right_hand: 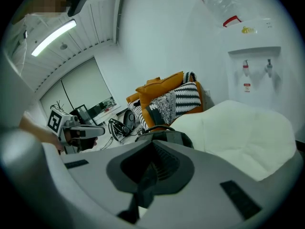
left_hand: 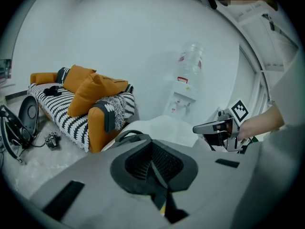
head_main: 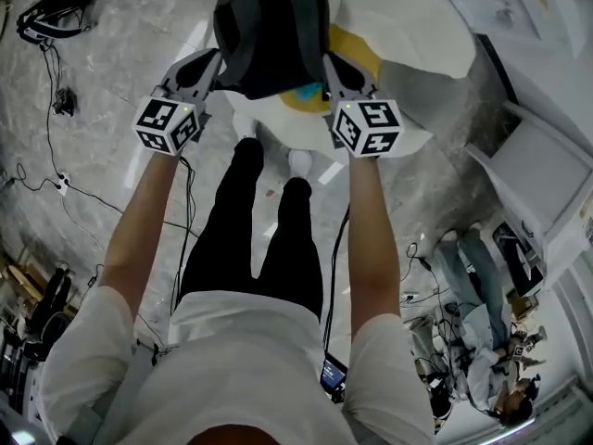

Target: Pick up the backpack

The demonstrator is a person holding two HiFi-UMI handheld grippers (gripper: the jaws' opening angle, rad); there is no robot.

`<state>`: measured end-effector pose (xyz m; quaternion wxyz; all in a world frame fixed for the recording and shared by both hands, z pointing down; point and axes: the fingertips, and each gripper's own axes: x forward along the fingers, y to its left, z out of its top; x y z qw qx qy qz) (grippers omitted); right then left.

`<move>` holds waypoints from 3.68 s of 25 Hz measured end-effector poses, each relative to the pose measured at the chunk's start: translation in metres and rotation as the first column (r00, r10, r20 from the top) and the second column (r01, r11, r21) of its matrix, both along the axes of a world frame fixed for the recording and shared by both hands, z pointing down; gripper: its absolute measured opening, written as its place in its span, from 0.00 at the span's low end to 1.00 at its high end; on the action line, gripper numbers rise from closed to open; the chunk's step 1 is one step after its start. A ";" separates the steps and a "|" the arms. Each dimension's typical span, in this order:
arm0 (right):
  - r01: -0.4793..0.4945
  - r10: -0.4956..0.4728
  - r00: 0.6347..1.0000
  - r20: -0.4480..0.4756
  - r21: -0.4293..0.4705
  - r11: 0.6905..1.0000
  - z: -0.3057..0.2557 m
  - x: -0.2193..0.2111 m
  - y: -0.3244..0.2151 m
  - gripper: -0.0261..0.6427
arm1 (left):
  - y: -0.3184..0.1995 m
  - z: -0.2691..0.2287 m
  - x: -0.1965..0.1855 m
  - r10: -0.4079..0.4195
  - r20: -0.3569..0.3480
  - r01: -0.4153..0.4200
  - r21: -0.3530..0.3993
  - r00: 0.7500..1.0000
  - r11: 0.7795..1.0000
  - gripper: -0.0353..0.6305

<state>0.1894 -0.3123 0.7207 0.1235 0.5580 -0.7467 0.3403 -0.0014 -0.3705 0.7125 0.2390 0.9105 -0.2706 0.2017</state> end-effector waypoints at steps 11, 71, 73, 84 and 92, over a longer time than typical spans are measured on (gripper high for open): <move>0.017 -0.017 1.000 -0.019 0.016 1.000 0.063 0.006 -0.040 0.05 | -0.027 0.076 0.017 -0.003 0.026 0.004 -0.020 1.000 1.000 0.06; 0.172 -0.177 0.984 -0.036 -0.108 0.979 0.204 0.015 -0.133 0.38 | -0.036 0.151 0.045 0.060 -0.062 -0.067 -0.133 0.996 0.989 0.32; 0.168 -0.173 0.984 -0.038 -0.110 0.980 0.205 0.015 -0.133 0.38 | -0.036 0.149 0.046 0.036 -0.071 -0.046 -0.140 0.997 0.989 0.32; 0.167 -0.173 0.984 -0.045 -0.117 0.979 0.207 0.013 -0.134 0.38 | -0.042 0.152 0.048 -0.035 -0.089 0.018 -0.189 0.995 0.982 0.35; 0.172 -0.174 0.985 -0.011 -0.121 0.978 0.202 0.008 -0.130 0.29 | -0.049 0.155 0.050 -0.040 -0.078 0.023 -0.205 0.996 0.979 0.21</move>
